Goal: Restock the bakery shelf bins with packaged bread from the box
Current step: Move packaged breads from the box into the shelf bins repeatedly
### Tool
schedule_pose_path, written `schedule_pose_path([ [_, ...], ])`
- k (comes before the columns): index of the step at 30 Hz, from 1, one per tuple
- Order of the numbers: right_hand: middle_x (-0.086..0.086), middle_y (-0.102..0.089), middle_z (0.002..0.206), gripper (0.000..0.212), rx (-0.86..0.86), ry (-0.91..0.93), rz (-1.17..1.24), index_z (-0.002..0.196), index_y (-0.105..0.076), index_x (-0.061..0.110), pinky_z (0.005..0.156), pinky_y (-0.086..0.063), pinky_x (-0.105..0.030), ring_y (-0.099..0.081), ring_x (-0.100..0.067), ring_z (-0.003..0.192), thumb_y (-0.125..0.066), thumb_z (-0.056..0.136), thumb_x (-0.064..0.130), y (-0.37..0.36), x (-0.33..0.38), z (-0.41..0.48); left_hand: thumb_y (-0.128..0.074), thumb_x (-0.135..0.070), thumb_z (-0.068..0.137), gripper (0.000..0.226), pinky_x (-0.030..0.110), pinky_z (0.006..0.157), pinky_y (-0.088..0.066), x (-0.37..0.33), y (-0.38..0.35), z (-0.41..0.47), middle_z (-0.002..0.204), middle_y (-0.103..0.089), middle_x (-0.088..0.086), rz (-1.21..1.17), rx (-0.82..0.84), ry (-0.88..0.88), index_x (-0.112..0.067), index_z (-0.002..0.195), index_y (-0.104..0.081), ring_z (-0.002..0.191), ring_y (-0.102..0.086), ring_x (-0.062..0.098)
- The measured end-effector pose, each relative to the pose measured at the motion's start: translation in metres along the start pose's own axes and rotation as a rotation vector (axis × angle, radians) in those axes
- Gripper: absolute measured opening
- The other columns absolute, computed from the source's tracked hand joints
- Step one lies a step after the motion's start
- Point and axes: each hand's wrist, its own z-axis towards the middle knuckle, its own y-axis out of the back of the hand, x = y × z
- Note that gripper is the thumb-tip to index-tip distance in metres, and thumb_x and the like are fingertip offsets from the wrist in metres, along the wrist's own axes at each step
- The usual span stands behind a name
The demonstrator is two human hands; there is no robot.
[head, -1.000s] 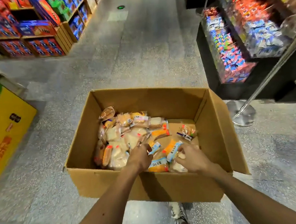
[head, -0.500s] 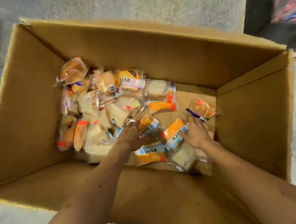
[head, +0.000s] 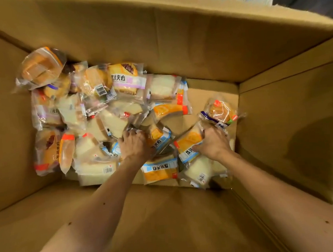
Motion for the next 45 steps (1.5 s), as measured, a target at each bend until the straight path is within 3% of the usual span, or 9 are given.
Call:
schedule_pose_path([
  [3,0.001,-0.064,0.084,0.029,0.122,-0.016,0.022,0.088,-0.062,0.022,0.071,-0.047,-0.032,-0.061,-0.025,0.092,-0.086,0.072,0.028,0.012,-0.010,-0.010,-0.074,-0.046,0.082,0.048,0.041,0.103,-0.038,0.007,0.009,-0.002,0.135,-0.054,0.009,-0.130,0.000,-0.053,-0.022,0.123,-0.063,0.130,-0.042,0.028],
  [5,0.002,-0.064,0.086,0.032,0.193,-0.057,0.001,0.076,-0.056,0.023,0.070,-0.048,-0.031,-0.062,-0.024,0.093,-0.087,0.072,0.026,0.016,-0.016,-0.019,-0.077,-0.036,0.082,0.031,0.034,0.081,-0.043,0.011,0.017,-0.007,0.120,-0.064,0.010,-0.268,0.027,-0.077,-0.018,0.104,-0.063,0.104,-0.056,0.026],
  [9,-0.009,-0.037,0.146,0.053,0.151,-0.019,-0.306,0.121,-0.061,0.025,0.109,-0.034,-0.048,-0.028,-0.030,0.141,-0.084,0.075,0.037,0.010,-0.029,-0.036,-0.081,-0.030,0.079,0.041,0.032,0.075,-0.045,0.016,0.035,-0.018,0.109,-0.068,0.004,-0.308,0.165,-0.161,-0.019,0.113,-0.062,0.090,-0.057,0.018],
  [16,-0.010,0.014,0.166,0.081,0.134,-0.053,-0.190,0.136,-0.045,0.020,0.122,-0.017,-0.053,0.010,-0.031,0.153,-0.088,0.070,0.036,0.000,-0.041,-0.021,-0.081,-0.023,0.079,0.022,0.035,0.080,-0.054,0.019,0.051,-0.016,0.095,-0.072,0.000,-0.277,0.341,-0.323,-0.021,0.097,-0.068,0.092,-0.067,0.020],
  [21,-0.008,0.000,0.164,0.104,0.191,-0.097,-0.204,0.144,-0.031,0.016,0.116,-0.029,-0.053,-0.018,-0.034,0.149,-0.093,0.063,0.035,0.006,-0.046,-0.020,-0.081,-0.031,0.080,0.027,0.031,0.070,-0.052,0.004,0.050,-0.016,0.090,-0.067,-0.001,-0.103,0.531,-0.358,-0.016,0.095,-0.065,0.085,-0.063,0.019],
  [26,-0.014,-0.043,0.145,0.108,0.175,-0.149,-0.208,0.139,-0.023,0.017,0.108,-0.032,-0.050,-0.040,-0.035,0.135,-0.094,0.060,0.038,0.007,-0.045,-0.024,-0.069,-0.040,0.087,0.045,0.040,0.100,-0.045,0.000,-0.007,-0.020,0.140,-0.043,0.008,0.197,0.296,-0.446,-0.018,0.126,-0.062,0.127,-0.046,0.029],
  [32,-0.006,-0.055,0.134,0.080,0.295,-0.169,-0.347,0.122,-0.052,0.017,0.103,-0.032,-0.042,-0.038,-0.029,0.131,-0.089,0.060,0.053,0.009,-0.045,-0.025,-0.075,-0.043,0.077,0.068,0.041,0.096,-0.038,0.003,-0.026,-0.023,0.121,-0.062,0.004,0.121,0.254,-0.421,-0.015,0.124,-0.035,0.116,-0.057,0.027],
  [37,0.001,-0.065,0.122,0.069,0.434,-0.170,-0.269,0.114,-0.066,0.022,0.097,-0.044,-0.036,-0.056,-0.022,0.116,-0.088,0.058,0.055,0.008,-0.042,-0.027,-0.078,-0.057,0.067,0.073,0.044,0.103,-0.034,0.005,-0.026,-0.021,0.126,-0.055,0.002,0.187,0.325,-0.385,-0.022,0.127,-0.056,0.122,-0.049,0.025],
  [45,0.007,-0.068,0.102,0.037,0.421,-0.090,-0.032,0.097,-0.065,0.030,0.080,-0.052,-0.030,-0.063,-0.013,0.097,-0.087,0.068,0.038,0.027,-0.029,-0.072,-0.070,-0.060,0.077,0.063,0.046,0.104,-0.032,0.022,0.023,-0.062,0.122,-0.062,0.001,0.221,0.264,-0.381,-0.019,0.123,-0.054,0.116,-0.057,0.025],
])
